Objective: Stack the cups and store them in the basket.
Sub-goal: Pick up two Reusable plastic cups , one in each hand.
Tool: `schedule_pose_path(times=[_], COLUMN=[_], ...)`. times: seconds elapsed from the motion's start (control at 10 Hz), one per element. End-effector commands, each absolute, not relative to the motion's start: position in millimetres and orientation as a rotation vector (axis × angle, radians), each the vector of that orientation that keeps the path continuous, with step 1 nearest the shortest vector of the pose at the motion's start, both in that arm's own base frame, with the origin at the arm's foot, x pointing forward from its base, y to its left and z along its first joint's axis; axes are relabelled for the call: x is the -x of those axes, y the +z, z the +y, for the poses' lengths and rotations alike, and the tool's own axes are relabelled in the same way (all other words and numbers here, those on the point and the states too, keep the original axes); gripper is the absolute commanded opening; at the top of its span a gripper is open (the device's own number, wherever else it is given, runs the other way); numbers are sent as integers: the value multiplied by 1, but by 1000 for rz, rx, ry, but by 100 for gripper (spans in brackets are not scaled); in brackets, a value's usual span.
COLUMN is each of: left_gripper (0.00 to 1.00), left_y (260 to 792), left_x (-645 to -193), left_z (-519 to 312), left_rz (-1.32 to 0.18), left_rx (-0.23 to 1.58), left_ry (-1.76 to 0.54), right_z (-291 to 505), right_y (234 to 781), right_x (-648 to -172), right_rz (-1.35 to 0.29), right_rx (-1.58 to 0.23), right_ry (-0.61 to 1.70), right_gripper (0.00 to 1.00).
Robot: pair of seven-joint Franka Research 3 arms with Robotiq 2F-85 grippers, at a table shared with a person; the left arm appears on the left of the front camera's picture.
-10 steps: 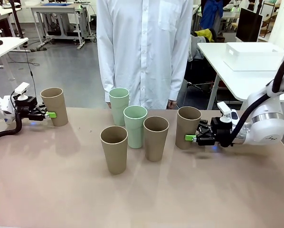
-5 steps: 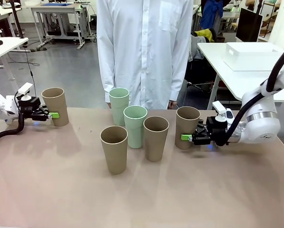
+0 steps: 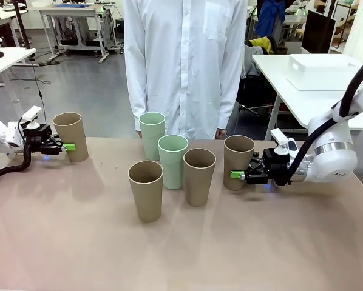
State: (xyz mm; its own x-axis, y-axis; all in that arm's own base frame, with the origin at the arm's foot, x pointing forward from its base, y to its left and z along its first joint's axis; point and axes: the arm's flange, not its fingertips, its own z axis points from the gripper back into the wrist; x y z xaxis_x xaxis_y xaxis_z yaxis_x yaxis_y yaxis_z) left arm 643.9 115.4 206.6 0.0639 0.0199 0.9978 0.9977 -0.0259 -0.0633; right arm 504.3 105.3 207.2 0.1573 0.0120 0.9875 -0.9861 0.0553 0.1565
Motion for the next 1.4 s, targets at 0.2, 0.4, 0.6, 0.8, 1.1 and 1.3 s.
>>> schedule_pose_path(times=[0.2, 0.4, 0.6, 0.8, 1.1, 1.3], left_gripper=[76, 59, 59, 59, 84, 84], left_y=[210, 212, 207, 207, 255, 289], left_x=[-637, -646, -644, -644, -617, -580], left_z=[110, 113, 115, 115, 118, 111], left_rz=[-1191, -1160, -1165, -1165, -1239, -1334], left_rx=[1271, 1315, 1273, 1273, 1228, 1245], left_ry=[-1164, -1091, -1171, -1171, -1132, -1138], right_z=[101, 100, 102, 102, 78, 62], right_y=[209, 205, 206, 206, 250, 280], right_x=[-508, -502, -504, -504, -485, -457], right_rz=[-1074, -977, -1104, -1104, -1196, -1243], right_rx=[-1246, -1379, -1234, -1234, -1177, -1130], right_ry=[1041, 1114, 1055, 1055, 1004, 990], right_gripper=[58, 40, 40, 40, 84, 84])
